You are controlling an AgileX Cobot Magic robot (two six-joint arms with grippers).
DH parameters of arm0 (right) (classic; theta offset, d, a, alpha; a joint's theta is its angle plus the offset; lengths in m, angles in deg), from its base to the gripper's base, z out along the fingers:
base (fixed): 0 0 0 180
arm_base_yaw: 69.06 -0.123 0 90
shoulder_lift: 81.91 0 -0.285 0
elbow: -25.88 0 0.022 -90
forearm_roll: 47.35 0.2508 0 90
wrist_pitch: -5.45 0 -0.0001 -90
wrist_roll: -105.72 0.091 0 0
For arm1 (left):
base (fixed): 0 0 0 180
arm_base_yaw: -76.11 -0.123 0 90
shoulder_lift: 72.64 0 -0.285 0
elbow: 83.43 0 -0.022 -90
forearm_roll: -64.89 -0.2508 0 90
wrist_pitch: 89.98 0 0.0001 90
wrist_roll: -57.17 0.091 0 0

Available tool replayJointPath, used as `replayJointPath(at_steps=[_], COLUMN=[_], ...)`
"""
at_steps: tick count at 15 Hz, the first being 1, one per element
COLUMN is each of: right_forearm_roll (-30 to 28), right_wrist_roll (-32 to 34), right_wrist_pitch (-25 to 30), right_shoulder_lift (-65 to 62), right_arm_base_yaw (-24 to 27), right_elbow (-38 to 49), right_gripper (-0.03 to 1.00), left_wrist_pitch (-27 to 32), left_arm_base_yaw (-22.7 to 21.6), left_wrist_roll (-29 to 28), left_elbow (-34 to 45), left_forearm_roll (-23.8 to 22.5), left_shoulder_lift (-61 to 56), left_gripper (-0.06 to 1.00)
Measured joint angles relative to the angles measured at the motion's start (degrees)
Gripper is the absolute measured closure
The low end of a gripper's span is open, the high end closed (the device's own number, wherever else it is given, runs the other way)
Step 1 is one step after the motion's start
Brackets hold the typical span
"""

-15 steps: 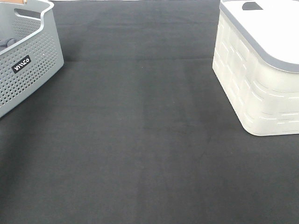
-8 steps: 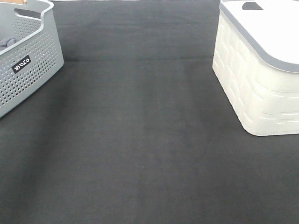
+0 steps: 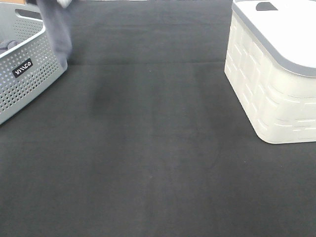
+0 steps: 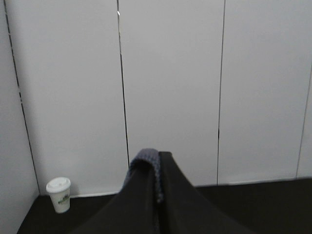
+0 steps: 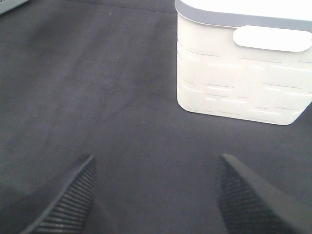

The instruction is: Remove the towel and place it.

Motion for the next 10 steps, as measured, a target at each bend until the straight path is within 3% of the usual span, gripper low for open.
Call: replayJointPath(at_steps=[4,7,10], right_forearm_roll=[0.0,0.63,6.19], right_wrist_roll=[0.86,0.97,-1.78], right_wrist_pitch=[0.0,0.0,-0.29], right_shoulder_lift=[0.0,0.0,1.66], right_arm_base_yaw=[0.0,0.0,0.0], right_elbow=[0.0,0.0,0.0], right_gripper=[0.28,0.28,0.28], left_wrist_pitch=[11.75,20.68,24.58], left_arm_base_yaw=[6.36,7.39,7.39], left_wrist_roll=[4.07,4.98,5.16], left_elbow=[0.0,0.34,4.58], left_forearm_roll=[1.38,3.27,6.13], left_shoulder_lift=[3.38,6.47,6.7], left_gripper=[0.94,0.94,0.94])
